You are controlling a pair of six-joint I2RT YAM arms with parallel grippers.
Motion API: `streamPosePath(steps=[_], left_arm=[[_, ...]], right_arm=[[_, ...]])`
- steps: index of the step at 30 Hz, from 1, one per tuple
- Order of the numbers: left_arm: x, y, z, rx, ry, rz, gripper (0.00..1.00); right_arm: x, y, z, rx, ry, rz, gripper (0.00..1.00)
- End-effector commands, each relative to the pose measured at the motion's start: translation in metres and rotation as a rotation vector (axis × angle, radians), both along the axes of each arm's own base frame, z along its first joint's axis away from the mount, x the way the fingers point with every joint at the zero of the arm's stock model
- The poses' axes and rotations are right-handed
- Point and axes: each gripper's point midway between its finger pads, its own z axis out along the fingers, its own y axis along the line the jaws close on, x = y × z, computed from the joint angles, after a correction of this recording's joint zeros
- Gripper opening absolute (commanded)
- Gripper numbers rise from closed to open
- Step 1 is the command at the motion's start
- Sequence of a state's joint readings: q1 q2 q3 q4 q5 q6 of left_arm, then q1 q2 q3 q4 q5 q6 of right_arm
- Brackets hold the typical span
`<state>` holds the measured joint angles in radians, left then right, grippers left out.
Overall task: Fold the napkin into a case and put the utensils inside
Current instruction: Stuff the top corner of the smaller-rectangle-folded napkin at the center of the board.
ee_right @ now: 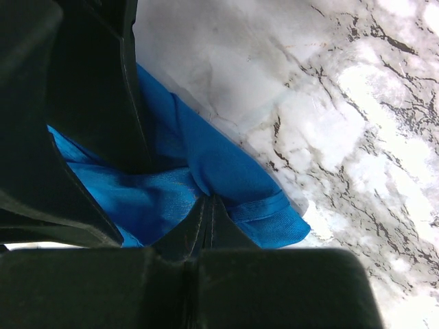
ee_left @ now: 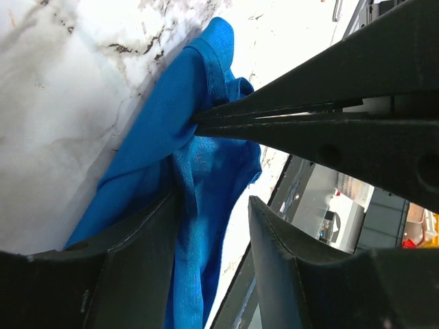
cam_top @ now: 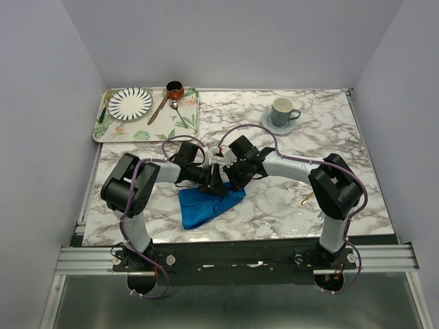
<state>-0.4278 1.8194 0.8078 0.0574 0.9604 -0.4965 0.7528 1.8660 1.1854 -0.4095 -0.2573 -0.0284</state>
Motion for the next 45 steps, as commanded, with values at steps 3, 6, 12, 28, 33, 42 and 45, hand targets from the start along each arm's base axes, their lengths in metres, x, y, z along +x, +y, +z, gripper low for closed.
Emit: streamPosePath(steps=[3,6,12,28,33,42,45], left_arm=[[-0.002,-0.001,-0.005,0.058,-0.06,-0.023,0.55],[-0.004,0.001,-0.013,0.107,-0.053,-0.02,0.54],[-0.004,0.003,-0.022,0.152,-0.036,-0.003,0.43],[0.0,0.0,-0.024,0.148,-0.007,-0.01,0.0],[0.005,-0.005,-0.013,0.116,-0.004,-0.003,0.0],[0.018,0.0,0.0,0.099,-0.031,0.05,0.36],[0.025,0.009,0.008,0.077,-0.061,0.076,0.43]], right_arm=[[-0.017,-0.017,-0.029,-0.095,0.074,-0.009,0.0],[-0.017,-0.017,-0.03,-0.095,0.075,-0.012,0.01],[-0.019,-0.018,-0.03,-0.097,0.078,-0.013,0.01],[-0.017,-0.011,0.004,-0.029,0.036,-0.006,0.01],[-0.018,-0.012,0.011,-0.017,0.02,0.013,0.01],[-0.017,-0.015,-0.009,-0.063,0.049,0.0,0.01],[-0.019,-0.018,-0.016,-0.078,0.066,-0.011,0.01]])
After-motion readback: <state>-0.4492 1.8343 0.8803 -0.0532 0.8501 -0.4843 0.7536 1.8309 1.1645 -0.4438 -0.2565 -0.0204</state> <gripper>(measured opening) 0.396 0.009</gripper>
